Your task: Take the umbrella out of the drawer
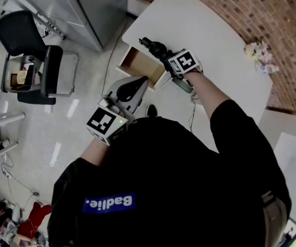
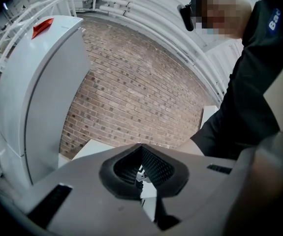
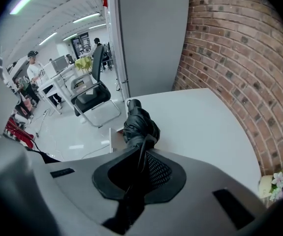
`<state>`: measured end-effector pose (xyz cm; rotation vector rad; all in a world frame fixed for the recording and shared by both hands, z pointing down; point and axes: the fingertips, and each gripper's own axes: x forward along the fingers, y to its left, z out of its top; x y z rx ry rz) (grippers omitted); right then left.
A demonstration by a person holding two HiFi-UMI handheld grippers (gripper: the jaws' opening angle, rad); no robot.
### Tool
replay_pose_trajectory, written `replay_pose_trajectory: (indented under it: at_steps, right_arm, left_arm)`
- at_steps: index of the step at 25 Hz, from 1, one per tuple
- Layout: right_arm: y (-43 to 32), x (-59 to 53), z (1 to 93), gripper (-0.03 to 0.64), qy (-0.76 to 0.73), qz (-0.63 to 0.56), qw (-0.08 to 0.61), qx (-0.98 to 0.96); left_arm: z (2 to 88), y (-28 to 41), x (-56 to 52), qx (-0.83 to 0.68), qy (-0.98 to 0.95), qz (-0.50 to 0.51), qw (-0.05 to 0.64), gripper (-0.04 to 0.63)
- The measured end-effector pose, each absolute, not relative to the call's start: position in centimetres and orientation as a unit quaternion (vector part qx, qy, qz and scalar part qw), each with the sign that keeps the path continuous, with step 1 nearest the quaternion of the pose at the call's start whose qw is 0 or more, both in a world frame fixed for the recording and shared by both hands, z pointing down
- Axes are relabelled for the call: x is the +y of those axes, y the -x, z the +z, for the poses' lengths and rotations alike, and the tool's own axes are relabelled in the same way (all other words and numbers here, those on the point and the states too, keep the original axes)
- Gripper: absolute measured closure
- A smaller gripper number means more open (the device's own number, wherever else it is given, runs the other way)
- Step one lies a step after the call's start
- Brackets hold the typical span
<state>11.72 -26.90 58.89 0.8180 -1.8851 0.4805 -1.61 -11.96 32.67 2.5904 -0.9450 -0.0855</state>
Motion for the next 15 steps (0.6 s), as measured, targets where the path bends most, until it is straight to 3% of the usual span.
replay_pose_trajectory:
  at_steps: [15]
  right_arm:
    - [-19.4, -30.6, 62.0, 0.569, -0.375, 0.210, 0.497, -0.754]
  left_arm:
    - [32.8, -1.4, -12.0, -0.360, -0.914, 0.005, 0.188, 0.598]
